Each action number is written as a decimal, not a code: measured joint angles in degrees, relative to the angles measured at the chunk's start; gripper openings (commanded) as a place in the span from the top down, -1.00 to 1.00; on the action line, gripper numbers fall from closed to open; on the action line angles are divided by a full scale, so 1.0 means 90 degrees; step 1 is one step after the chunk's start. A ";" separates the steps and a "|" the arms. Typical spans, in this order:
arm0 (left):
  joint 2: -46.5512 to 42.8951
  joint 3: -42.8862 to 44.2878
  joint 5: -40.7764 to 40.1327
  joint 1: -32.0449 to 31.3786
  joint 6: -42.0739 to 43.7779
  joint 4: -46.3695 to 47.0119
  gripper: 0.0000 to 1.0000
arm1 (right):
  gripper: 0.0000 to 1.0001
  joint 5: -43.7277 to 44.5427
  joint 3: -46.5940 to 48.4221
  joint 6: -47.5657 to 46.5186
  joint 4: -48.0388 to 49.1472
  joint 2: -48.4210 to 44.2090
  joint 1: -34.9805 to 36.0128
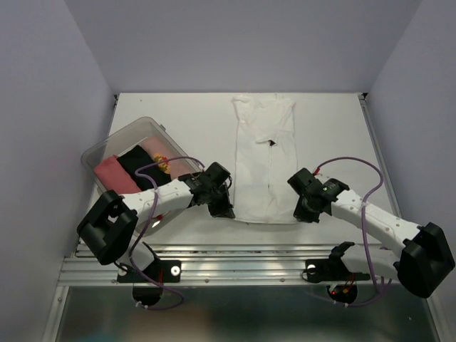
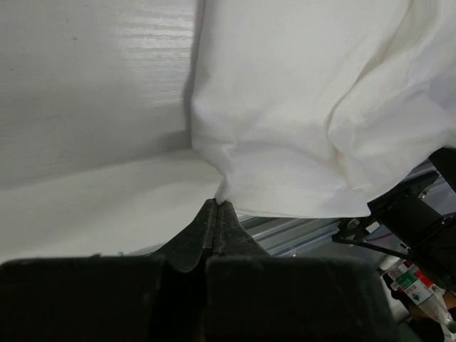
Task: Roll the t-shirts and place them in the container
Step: Roll the T-shirt to the center of the board.
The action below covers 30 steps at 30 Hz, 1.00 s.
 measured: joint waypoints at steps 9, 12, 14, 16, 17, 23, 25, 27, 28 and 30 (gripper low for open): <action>0.0335 0.0211 -0.0165 0.0066 0.0034 0.0044 1.00 | 0.96 0.0379 0.0265 -0.0163 0.0117 0.0372 0.0000; 0.0364 0.0240 -0.0223 0.0075 0.0034 0.0058 1.00 | 0.97 0.0483 0.0296 -0.0226 0.0180 0.0488 -0.0010; 0.0372 0.0240 -0.0250 0.0075 0.0034 0.0066 1.00 | 0.96 0.0534 0.0296 -0.0253 0.0226 0.0573 -0.0029; 0.0403 0.0240 -0.0299 0.0075 0.0034 0.0073 1.00 | 0.94 0.0595 0.0296 -0.0279 0.0272 0.0651 -0.0039; 0.0425 0.0243 -0.0313 0.0075 0.0034 0.0075 1.00 | 0.92 0.0629 0.0296 -0.0299 0.0304 0.0695 -0.0051; 0.0602 0.0316 -0.0510 0.0075 0.0075 0.0068 1.00 | 0.82 0.0818 0.0362 -0.0420 0.0449 0.0855 -0.0112; 0.0673 0.0398 -0.0573 0.0075 0.0102 0.0063 1.00 | 0.76 0.0867 0.0396 -0.0469 0.0515 0.0886 -0.0151; 0.0767 0.0520 -0.0622 0.0075 0.0141 0.0066 0.96 | 0.69 0.0913 0.0427 -0.0525 0.0578 0.0925 -0.0189; 0.0823 0.0593 -0.0656 0.0075 0.0172 0.0070 0.88 | 0.67 0.0930 0.0437 -0.0546 0.0602 0.0947 -0.0209; 0.0906 0.0702 -0.0695 0.0075 0.0219 0.0070 0.74 | 0.62 0.0971 0.0474 -0.0585 0.0675 0.1042 -0.0253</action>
